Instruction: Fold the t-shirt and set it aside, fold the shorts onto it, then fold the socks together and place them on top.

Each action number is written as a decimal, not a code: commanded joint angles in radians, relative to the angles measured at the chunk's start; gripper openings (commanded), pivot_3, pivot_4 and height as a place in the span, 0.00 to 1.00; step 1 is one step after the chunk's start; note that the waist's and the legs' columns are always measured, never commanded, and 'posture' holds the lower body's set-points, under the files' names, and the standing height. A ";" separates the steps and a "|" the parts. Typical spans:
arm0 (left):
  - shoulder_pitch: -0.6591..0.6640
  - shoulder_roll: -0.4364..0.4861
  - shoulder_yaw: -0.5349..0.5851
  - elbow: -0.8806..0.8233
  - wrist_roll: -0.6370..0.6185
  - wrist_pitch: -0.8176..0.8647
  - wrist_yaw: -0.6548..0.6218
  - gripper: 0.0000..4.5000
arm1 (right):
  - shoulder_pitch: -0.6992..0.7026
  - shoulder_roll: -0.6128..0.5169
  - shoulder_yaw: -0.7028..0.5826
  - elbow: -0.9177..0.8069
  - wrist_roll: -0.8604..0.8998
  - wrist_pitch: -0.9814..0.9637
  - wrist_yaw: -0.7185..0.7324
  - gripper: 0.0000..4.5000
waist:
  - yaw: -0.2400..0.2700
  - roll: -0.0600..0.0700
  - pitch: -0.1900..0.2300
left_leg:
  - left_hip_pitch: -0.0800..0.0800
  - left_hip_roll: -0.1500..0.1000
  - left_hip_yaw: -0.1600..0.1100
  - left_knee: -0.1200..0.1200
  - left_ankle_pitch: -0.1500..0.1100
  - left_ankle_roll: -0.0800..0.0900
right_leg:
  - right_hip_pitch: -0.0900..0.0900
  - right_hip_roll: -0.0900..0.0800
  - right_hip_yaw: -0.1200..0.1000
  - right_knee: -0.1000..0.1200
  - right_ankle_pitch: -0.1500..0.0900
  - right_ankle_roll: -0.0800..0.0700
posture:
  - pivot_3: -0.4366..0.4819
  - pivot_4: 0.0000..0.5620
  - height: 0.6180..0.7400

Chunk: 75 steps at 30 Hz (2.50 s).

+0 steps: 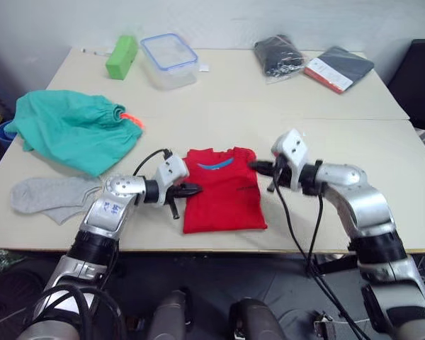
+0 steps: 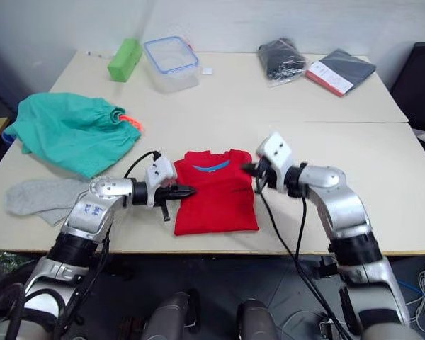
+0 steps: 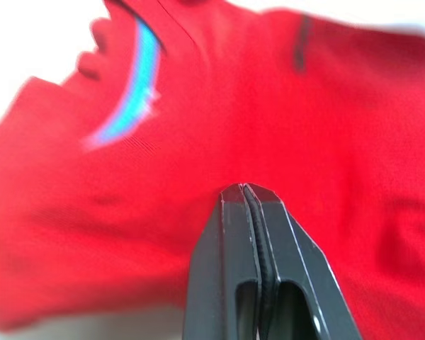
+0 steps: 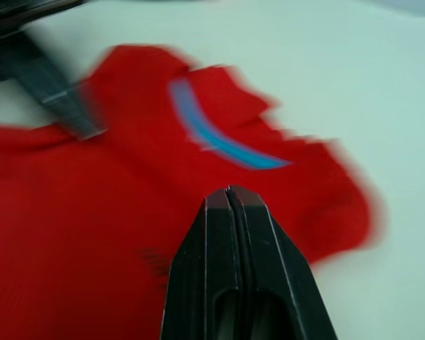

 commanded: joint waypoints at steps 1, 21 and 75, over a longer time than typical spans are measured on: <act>-0.050 -0.014 -0.034 0.077 0.041 -0.052 -0.009 0.01 | 0.064 -0.040 0.080 -0.069 -0.104 -0.025 -0.026 0.00 | -0.002 0.000 0.000 | 0.000 0.000 0.001 0.000 0.000 0.001 | 0.000 0.000 0.000 -0.001 0.000 0.001 | 0.48 0.27 1.00; -0.323 -0.029 0.066 0.458 -0.028 -0.290 -0.233 0.01 | 0.269 -0.164 -0.297 -0.292 0.313 0.323 0.033 0.00 | 0.009 -0.005 0.001 | -0.004 0.000 -0.001 0.001 0.000 0.001 | -0.002 0.000 -0.002 -0.002 0.001 0.002 | 0.48 0.27 1.00; -0.024 0.074 0.076 -0.106 -0.067 -0.167 -0.184 1.00 | -0.283 0.114 -0.203 0.331 0.359 0.761 -0.092 0.00 | -0.031 -0.003 0.001 | 0.001 0.002 0.006 -0.008 0.002 -0.001 | -0.006 0.001 0.005 -0.002 0.002 0.000 | 0.48 0.27 1.00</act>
